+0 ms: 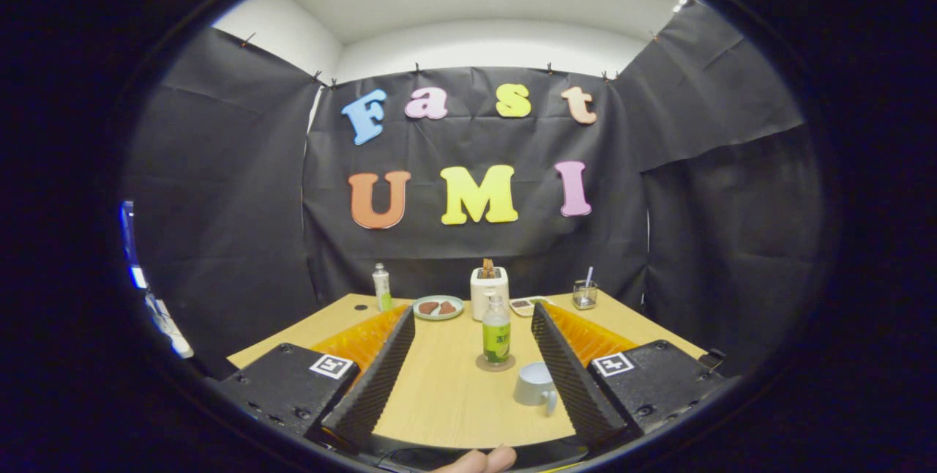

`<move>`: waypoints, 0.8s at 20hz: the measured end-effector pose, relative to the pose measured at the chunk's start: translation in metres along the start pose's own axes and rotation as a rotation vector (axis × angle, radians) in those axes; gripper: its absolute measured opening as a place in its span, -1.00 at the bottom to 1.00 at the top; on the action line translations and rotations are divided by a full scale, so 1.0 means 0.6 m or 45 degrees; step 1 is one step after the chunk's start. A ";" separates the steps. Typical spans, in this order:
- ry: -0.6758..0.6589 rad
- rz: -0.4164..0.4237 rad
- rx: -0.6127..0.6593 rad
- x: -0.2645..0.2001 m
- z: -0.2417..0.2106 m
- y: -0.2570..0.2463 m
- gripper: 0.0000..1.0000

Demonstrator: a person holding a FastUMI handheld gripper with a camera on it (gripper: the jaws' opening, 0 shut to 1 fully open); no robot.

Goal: Take the bottle from table, then pour the juice into the cup, finally place the bottle on the coaster

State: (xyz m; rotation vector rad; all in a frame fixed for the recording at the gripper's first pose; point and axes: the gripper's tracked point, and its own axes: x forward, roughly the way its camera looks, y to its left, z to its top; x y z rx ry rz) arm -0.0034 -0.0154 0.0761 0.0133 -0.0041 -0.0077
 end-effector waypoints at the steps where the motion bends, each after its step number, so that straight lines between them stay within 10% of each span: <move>1: 0.005 0.001 0.000 0.001 -0.005 0.002 1.00; 16: -0.029 0.001 -0.013 0.006 0.004 -0.005 1.00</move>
